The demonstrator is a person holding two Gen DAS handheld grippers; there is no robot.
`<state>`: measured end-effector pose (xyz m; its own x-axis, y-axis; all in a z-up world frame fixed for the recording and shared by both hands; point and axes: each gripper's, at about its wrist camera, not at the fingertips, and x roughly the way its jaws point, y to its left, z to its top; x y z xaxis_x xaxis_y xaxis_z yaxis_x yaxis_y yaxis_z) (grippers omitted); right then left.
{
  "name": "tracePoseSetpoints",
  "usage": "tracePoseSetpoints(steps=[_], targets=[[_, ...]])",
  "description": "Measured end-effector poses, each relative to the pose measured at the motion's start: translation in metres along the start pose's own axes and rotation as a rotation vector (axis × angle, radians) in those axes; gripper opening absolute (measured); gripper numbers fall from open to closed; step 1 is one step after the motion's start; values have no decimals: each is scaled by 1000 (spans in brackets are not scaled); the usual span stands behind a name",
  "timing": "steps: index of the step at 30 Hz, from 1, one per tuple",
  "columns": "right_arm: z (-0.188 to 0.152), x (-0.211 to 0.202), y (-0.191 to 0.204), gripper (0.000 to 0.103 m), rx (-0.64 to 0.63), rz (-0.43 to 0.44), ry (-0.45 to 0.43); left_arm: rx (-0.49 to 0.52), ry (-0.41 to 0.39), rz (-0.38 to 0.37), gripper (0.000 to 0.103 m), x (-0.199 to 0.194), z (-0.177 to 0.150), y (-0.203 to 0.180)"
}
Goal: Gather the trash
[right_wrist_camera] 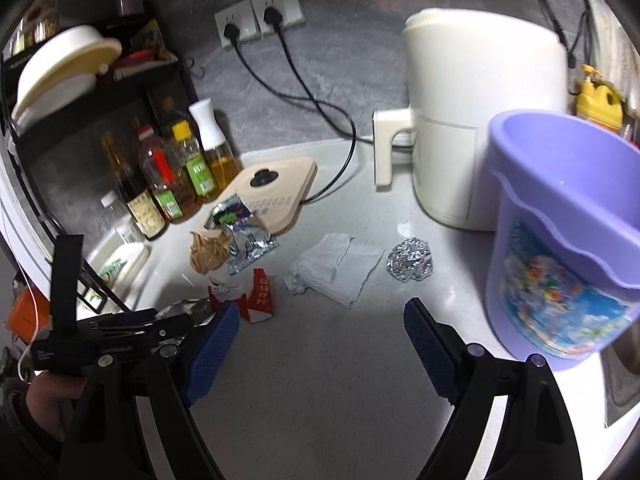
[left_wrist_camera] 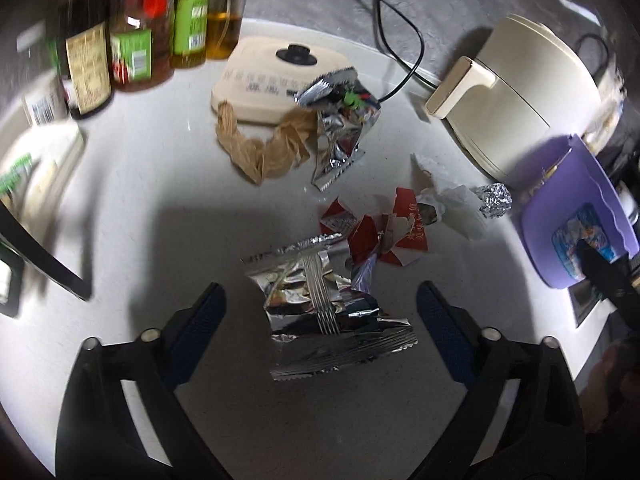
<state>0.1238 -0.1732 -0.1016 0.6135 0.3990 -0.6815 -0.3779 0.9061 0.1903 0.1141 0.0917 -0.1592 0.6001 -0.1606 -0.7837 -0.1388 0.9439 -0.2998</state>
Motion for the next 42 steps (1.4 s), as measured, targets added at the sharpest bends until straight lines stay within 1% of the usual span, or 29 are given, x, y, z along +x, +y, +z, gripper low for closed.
tracePoseSetpoints(steps=[1, 2, 3, 5, 7, 9, 14, 16, 17, 18, 19, 20, 23, 26, 29, 33, 37, 42], targets=[[0, 5, 0, 82, -2, 3, 4, -8, 9, 0, 75, 3, -1, 1], [1, 13, 0, 82, -7, 7, 10, -12, 21, 3, 55, 5, -2, 2], [2, 19, 0, 82, -13, 8, 13, -15, 40, 10, 45, 7, -3, 3], [6, 35, 1, 80, -26, 14, 29, -20, 34, 18, 42, 3, -5, 4], [9, 48, 3, 77, -38, 19, 44, -11, 8, 20, 41, -6, -6, 3], [11, 62, 4, 74, -50, 23, 62, -8, -16, 40, 41, -16, -5, 3], [11, 87, 6, 73, -89, 15, 99, -29, -73, 64, 41, -36, 0, 8], [8, 99, 4, 72, -99, 6, 128, -36, -96, 77, 41, -43, 2, 8], [6, 106, 2, 60, -99, 7, 149, -37, -106, 81, 41, -46, 3, 8], [4, 110, 0, 30, -100, 12, 170, -38, -113, 83, 41, -48, 3, 8], [2, 114, -3, 10, -96, 22, 203, -38, -116, 84, 41, -49, 5, 7], [0, 115, -5, 3, -87, 28, 215, -37, -123, 86, 41, -52, 5, 6], [1, 92, -5, 2, -88, 46, 167, -41, -141, 80, 41, -63, 10, 1], [6, 65, -1, 2, -83, 81, 135, -23, -173, 72, 41, -77, 23, -9], [16, 36, 6, 2, -103, 97, 76, 5, -209, 62, 41, -89, 37, -23], [32, -6, 5, 2, -84, 119, -18, 40, -245, 42, 41, -101, 53, -43], [45, -42, 0, 2, -65, 125, -101, 92, -268, 14, 41, -108, 66, -68], [63, -86, -11, 2, -44, 100, -206, 140, -284, -37, 41, -110, 82, -98]])
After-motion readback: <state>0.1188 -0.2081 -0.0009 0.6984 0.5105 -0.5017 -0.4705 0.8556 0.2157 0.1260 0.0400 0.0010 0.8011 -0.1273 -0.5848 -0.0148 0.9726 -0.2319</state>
